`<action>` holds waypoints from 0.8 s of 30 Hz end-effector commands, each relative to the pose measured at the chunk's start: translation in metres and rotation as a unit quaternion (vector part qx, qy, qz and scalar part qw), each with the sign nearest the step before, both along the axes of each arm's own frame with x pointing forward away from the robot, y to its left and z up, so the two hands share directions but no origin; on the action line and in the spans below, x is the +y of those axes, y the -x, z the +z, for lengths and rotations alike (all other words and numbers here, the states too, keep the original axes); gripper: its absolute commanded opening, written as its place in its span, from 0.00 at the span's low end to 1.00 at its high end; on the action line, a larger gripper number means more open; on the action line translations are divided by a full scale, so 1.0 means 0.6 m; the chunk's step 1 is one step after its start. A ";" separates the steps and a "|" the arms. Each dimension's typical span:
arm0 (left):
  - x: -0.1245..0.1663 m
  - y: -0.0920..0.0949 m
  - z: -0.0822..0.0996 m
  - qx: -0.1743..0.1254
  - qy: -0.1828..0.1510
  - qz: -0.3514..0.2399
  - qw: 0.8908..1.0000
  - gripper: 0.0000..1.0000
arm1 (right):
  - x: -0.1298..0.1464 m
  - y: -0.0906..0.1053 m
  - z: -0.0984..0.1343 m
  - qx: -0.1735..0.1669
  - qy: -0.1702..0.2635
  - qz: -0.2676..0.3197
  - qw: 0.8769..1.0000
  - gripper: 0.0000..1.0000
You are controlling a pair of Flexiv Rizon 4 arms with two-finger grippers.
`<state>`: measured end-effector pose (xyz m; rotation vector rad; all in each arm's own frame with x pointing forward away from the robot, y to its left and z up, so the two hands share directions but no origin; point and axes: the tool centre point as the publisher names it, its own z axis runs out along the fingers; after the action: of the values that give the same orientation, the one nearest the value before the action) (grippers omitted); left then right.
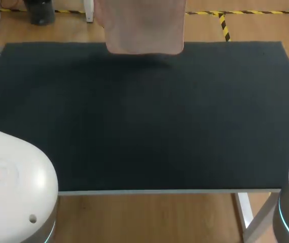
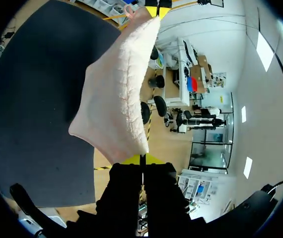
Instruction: Fold the towel
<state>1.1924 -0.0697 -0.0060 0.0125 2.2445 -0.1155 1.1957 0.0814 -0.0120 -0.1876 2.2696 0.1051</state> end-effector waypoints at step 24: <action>-0.051 0.292 -0.184 0.126 0.085 -0.088 0.984 0.00 | -0.036 0.312 -0.218 0.096 -0.003 -0.003 0.995 0.00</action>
<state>1.0542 -0.1096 -0.1182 0.1111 2.4997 -0.4293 1.0353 0.0662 -0.1378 -0.1711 2.4791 0.1234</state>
